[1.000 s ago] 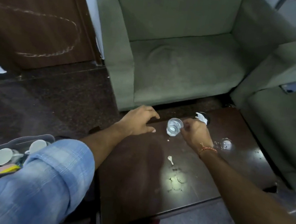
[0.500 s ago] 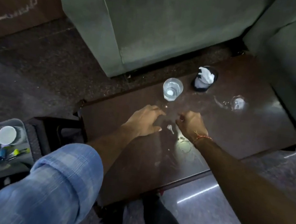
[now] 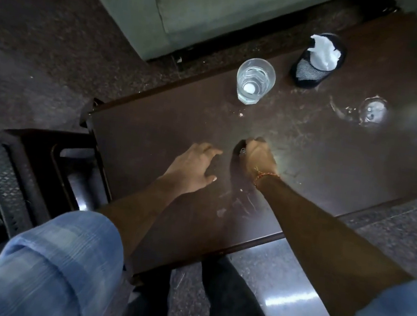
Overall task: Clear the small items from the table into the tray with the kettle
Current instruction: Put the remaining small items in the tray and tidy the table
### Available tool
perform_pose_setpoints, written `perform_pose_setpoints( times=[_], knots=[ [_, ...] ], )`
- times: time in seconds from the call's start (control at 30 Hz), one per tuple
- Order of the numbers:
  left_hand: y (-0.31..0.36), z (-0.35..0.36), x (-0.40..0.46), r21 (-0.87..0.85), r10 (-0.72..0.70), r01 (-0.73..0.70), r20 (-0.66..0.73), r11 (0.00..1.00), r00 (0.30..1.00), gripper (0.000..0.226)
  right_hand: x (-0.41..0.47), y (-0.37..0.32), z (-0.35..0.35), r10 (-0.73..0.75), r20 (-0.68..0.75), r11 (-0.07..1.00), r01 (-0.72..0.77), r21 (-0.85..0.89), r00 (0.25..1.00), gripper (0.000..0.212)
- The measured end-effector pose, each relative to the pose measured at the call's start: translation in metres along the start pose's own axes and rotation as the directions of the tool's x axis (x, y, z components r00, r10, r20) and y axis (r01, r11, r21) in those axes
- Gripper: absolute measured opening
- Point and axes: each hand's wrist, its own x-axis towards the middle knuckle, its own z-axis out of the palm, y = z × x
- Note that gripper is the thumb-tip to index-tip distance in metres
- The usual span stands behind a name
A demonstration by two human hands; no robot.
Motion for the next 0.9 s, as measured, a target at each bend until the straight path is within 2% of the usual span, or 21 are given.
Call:
perform_pose_setpoints(
  times=[0.13,0.27,0.53,0.6,0.7,0.77,0.83,0.9],
  knots=[
    [-0.004,0.003,-0.002,-0.018,-0.019,0.019,-0.002,1.0,1.0,0.067,0.007,-0.002,0.004,0.03,-0.019,0.999,-0.03,0.011,0.999,0.022],
    [-0.005,-0.006,-0.007,-0.027,-0.026,0.026,-0.024,0.999,0.999,0.067,0.011,0.001,0.003,0.049,-0.013,0.993,-0.047,0.108,0.999,0.027],
    [-0.016,-0.025,-0.025,-0.024,-0.046,0.044,-0.058,0.999,0.997,0.067,-0.004,-0.004,0.013,0.074,-0.029,0.983,-0.068,0.173,0.997,0.028],
    [-0.019,-0.027,-0.033,-0.036,-0.051,0.049,-0.073,0.998,0.996,0.067,-0.011,-0.004,0.016,0.079,-0.094,0.973,-0.056,0.225,0.992,0.024],
    [-0.02,-0.034,-0.048,-0.068,-0.047,0.04,-0.099,0.997,0.994,0.067,-0.022,-0.011,0.008,0.211,-0.124,0.878,-0.133,0.459,0.97,0.012],
    [-0.017,-0.048,-0.057,-0.084,-0.046,0.036,-0.124,0.996,0.991,0.067,-0.031,-0.023,-0.01,0.249,-0.111,0.805,-0.142,0.576,0.962,0.009],
    [-0.011,-0.072,-0.064,-0.093,-0.043,0.028,-0.157,0.995,0.987,0.069,-0.043,-0.039,-0.037,0.223,-0.154,0.752,-0.07,0.655,0.962,0.019],
    [-0.002,-0.104,-0.073,-0.083,-0.019,0.003,-0.199,0.997,0.98,0.071,-0.057,-0.056,-0.07,0.189,-0.206,0.725,0.005,0.689,0.96,0.014]
  ],
)
